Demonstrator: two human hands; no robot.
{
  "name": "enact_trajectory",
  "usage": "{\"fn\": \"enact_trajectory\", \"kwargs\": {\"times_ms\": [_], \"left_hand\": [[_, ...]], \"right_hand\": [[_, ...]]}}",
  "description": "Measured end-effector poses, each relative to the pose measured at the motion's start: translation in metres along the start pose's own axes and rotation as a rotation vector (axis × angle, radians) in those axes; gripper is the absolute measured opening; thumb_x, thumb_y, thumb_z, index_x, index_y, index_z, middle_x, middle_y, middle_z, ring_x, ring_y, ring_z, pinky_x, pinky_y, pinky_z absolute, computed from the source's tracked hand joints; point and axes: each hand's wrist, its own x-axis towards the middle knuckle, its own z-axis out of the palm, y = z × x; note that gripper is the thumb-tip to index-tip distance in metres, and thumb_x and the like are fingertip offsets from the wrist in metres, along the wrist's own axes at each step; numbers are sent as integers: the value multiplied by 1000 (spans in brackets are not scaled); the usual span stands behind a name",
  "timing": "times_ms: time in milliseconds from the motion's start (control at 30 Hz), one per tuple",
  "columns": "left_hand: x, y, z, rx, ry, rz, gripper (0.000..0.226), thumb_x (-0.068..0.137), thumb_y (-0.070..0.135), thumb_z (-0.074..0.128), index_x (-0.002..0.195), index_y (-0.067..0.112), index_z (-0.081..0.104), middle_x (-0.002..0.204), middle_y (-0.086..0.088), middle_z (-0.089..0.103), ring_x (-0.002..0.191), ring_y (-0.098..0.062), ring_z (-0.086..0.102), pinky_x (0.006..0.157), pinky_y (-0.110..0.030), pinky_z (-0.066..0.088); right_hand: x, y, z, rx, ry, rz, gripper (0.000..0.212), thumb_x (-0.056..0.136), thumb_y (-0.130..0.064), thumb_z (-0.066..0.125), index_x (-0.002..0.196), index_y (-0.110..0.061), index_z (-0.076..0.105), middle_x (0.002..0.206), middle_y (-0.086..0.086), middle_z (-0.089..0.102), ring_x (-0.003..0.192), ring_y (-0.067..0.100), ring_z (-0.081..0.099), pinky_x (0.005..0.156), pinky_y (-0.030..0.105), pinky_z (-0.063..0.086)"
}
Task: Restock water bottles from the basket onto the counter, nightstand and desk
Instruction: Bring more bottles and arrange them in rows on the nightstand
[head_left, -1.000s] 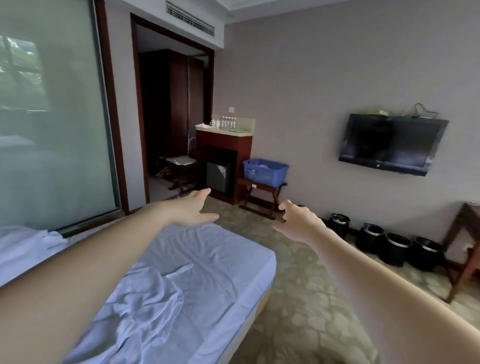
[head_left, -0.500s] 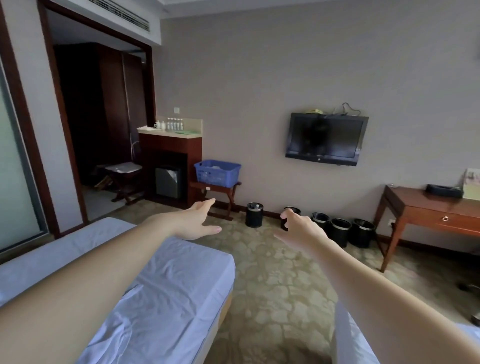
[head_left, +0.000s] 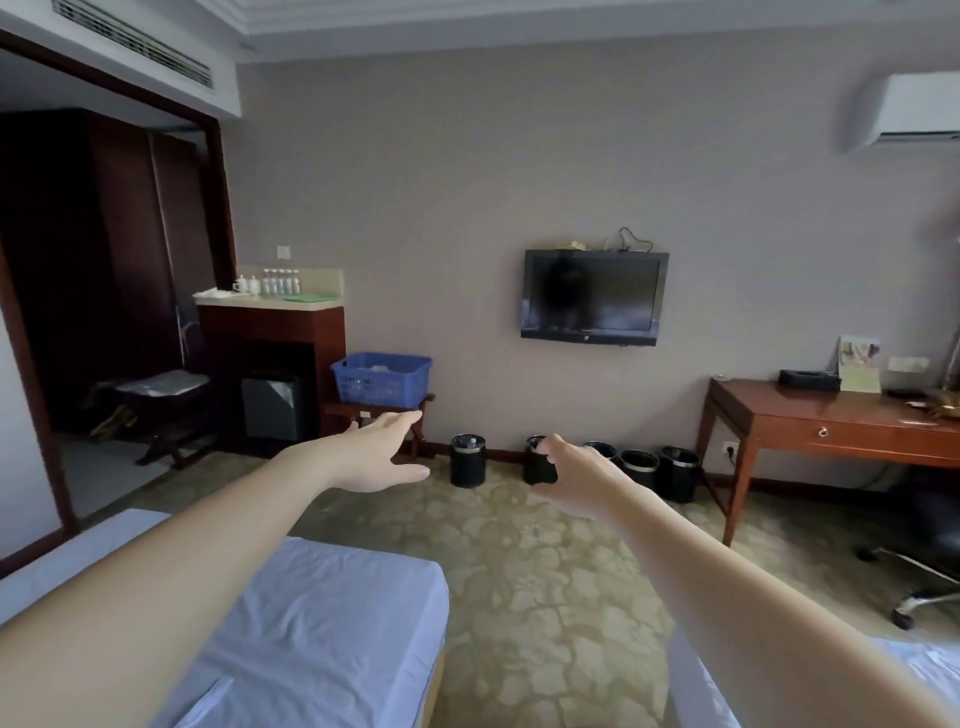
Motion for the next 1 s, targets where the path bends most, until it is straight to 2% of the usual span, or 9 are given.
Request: {"fn": "enact_trajectory", "kwargs": {"times_ms": [200,367,467,533,600,700,767,900,1000], "left_hand": [[31,-31,-11,8,84,25,76,98,50,47,156,27,3,164,2,2,149,-30,8,120,-44,5],[61,-52,-8,-162,165,24,74,97,46,51,155,24,11,163,1,10,147,-25,21,118,-45,24],[84,-57,-4,-230,192,57,72,96,44,53,155,24,15,162,0,16,146,-21,25,115,-40,29],[105,-58,-1,-241,206,87,71,96,44,53,154,23,18,161,-1,19,145,-20,26,114,-38,28],[129,-57,3,-283,214,97,70,96,43,54,153,23,20,160,-1,22,145,-20,27,112,-36,28],[173,-46,10,-545,234,49,64,96,42,54,151,24,26,157,0,29,143,-20,30,107,-33,29],[207,-36,13,-694,265,23,61,96,41,54,149,24,30,155,0,34,141,-19,34,101,-30,31],[274,-22,16,-590,270,60,62,95,42,55,149,26,29,155,0,34,140,-22,35,100,-31,30],[326,-16,14,-505,240,71,62,95,42,56,149,29,28,154,1,35,139,-23,36,98,-31,31]], "right_hand": [[39,-26,12,-26,40,9,58,86,-32,56,140,-22,37,136,5,54,116,25,55,90,40,50],[68,-43,29,-20,88,10,56,84,-27,51,139,-26,40,132,1,57,115,24,56,88,38,51],[90,-46,30,25,101,21,54,85,-30,52,137,-26,41,132,1,57,99,25,63,83,38,53],[106,-43,32,81,104,30,52,85,-31,52,136,-26,42,132,1,57,94,26,63,83,39,54],[124,-38,33,192,115,33,48,87,-30,55,134,-24,46,131,0,58,104,24,60,84,37,53],[157,-25,31,404,167,73,43,86,-30,61,128,-24,53,125,-4,62,106,18,57,77,27,44],[183,-13,27,499,197,96,43,85,-28,63,127,-24,55,120,-5,65,110,17,57,81,28,47],[238,21,14,430,166,64,47,84,-31,66,129,-25,53,120,-4,61,108,16,56,84,27,45],[282,51,3,388,128,40,49,84,-32,67,130,-24,51,121,-2,60,106,18,56,88,33,51]]}}
